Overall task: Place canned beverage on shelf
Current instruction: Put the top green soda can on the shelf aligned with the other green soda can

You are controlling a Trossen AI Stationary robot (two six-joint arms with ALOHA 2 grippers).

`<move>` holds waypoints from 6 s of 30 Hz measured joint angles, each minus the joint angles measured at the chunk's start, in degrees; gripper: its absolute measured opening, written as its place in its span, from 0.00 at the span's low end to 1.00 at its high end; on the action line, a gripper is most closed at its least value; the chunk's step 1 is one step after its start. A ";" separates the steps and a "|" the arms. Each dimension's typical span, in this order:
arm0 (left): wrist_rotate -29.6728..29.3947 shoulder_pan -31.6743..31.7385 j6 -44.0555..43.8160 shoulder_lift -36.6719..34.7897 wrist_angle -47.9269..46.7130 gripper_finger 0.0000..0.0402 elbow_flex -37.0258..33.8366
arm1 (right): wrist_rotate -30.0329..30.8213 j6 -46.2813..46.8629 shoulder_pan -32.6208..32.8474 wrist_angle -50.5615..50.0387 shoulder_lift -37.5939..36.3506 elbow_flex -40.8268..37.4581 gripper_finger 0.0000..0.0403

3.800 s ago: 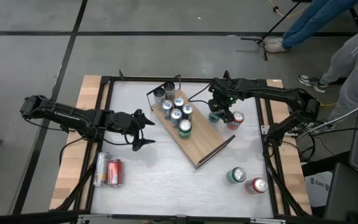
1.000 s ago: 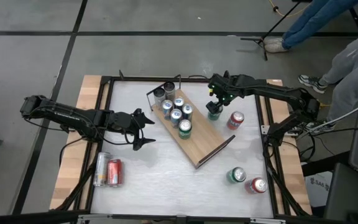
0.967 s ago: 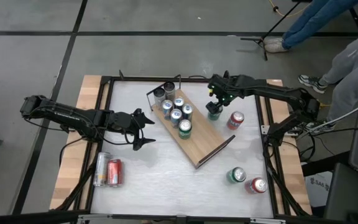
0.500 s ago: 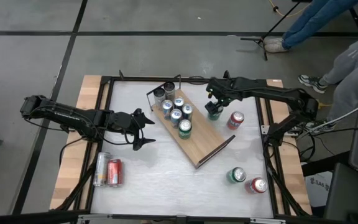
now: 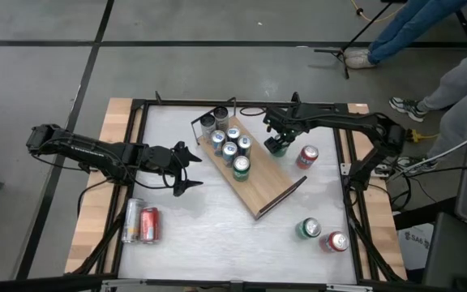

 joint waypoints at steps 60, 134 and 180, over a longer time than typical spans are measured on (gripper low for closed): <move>-0.04 0.04 0.00 0.00 0.00 0.98 0.00 | -5.82 -34.78 0.09 -9.66 0.43 12.62 0.72; -0.02 0.00 0.00 0.00 0.00 0.98 0.00 | -5.43 -33.71 15.39 -15.14 3.31 24.15 0.88; -0.02 0.02 0.00 0.00 -0.02 0.98 0.00 | 7.06 -30.89 15.39 13.19 -4.44 -3.76 0.88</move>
